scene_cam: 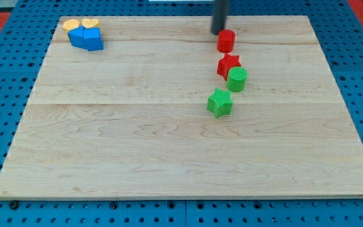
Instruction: Slide the red circle closer to the red star
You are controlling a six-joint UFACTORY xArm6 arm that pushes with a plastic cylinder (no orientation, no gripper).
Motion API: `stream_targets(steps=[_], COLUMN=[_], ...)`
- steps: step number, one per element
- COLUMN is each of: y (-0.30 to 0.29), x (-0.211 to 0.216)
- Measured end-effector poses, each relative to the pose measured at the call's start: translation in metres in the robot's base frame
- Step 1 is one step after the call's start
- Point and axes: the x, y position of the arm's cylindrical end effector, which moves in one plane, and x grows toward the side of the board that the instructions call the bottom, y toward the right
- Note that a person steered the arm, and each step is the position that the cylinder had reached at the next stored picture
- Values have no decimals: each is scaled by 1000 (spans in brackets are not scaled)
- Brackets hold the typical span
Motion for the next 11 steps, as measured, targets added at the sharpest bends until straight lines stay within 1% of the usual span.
stream_targets(steps=[1,2,3,4,5,6,7,8,9,11], y=[-25,59,101,54,4,14,-54,-47,-39,-5], x=[5,-15,-5,27,27,-16,11,42,56,48])
